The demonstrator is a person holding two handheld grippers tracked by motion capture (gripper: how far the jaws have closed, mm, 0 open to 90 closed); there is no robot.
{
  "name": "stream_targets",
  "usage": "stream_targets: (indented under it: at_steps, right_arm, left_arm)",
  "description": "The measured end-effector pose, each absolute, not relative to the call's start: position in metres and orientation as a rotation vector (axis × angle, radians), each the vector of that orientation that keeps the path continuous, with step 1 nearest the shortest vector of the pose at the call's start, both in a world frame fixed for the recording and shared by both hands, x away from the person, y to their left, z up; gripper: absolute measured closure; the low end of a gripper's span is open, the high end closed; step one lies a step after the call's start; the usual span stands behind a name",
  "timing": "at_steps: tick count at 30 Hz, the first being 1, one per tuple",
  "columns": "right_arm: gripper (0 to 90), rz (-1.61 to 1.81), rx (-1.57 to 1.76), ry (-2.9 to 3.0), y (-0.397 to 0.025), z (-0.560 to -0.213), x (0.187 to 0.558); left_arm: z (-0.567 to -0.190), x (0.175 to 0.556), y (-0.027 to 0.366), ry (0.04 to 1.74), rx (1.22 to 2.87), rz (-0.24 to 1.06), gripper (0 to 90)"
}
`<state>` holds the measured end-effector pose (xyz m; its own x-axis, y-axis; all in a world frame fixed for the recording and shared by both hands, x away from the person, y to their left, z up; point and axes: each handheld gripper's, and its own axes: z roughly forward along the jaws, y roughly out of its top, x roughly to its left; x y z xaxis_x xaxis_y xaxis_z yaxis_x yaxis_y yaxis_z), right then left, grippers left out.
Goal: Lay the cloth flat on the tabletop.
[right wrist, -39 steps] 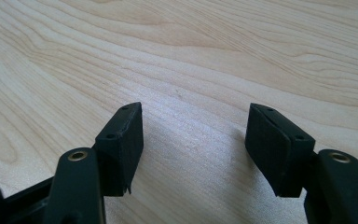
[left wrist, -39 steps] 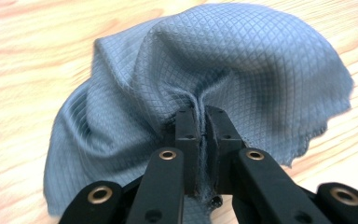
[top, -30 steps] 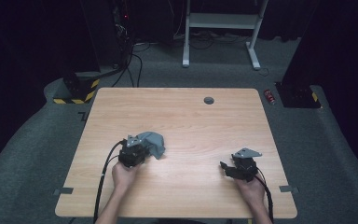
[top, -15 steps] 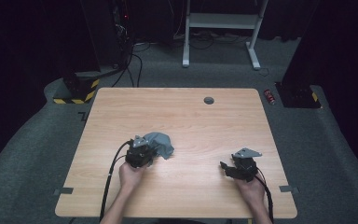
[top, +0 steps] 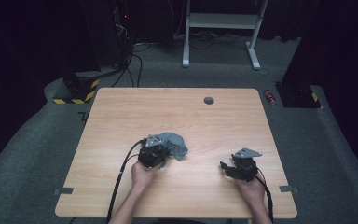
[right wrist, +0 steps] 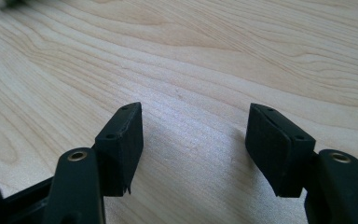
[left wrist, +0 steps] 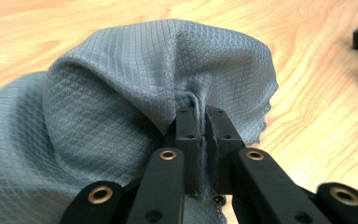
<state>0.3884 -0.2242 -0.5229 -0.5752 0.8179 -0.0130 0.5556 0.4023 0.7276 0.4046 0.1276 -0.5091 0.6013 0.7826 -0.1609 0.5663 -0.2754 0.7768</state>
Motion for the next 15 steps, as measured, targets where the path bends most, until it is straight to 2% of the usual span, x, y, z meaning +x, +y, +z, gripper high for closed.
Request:
stream_targets:
  at_steps: [12,15]
  right_arm:
    - [36.5,0.982,1.184,2.295,-0.224,-0.523,0.388]
    - [36.5,0.981,1.185,2.295,-0.224,-0.523,0.388]
  left_arm:
    - [-0.517,0.407,0.082,1.007,2.0,0.275,83.7]
    - [-0.52,0.406,0.078,1.005,2.015,0.271,79.6]
